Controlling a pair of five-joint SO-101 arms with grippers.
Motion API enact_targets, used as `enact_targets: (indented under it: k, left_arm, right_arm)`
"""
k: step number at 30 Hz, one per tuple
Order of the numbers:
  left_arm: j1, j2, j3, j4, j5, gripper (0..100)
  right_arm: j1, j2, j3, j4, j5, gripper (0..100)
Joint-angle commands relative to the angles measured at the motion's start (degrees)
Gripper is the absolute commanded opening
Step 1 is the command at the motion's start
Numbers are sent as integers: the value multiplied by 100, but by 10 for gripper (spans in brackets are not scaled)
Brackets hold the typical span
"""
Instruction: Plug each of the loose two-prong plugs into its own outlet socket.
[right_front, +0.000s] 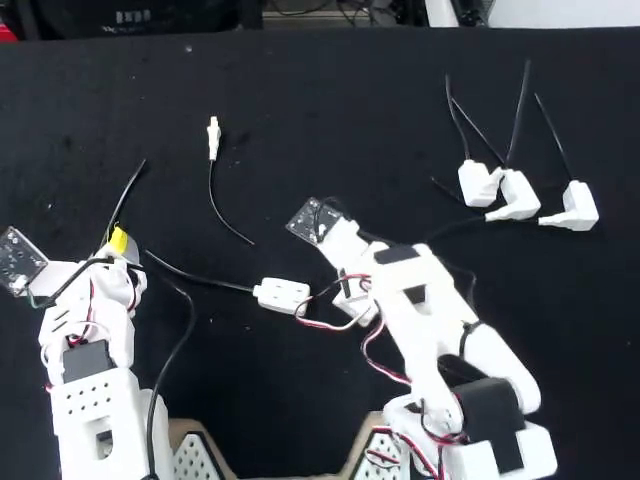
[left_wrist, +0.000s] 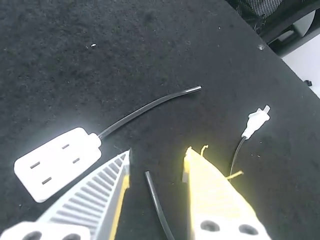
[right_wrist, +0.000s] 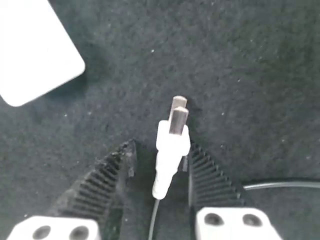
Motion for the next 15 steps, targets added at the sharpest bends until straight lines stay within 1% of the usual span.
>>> enact_targets:
  k: [1, 4, 5, 8, 15]
  left_arm:
    - [66, 9, -312, -97, -79, 181]
    - [66, 9, -312, -97, -79, 181]
    - [66, 9, -312, -97, -79, 181]
    - [66, 9, -312, -105, -79, 181]
    - [66, 9, -312, -105, -79, 181]
  right_arm:
    - [114, 92, -374, -132, 62, 103]
    - [114, 84, -470, -114, 62, 21]
    - [114, 84, -479, -88, 62, 7]
    - [123, 84, -435, 0, 18, 9]
    - [-141, -215, -321, 756, 18, 11]
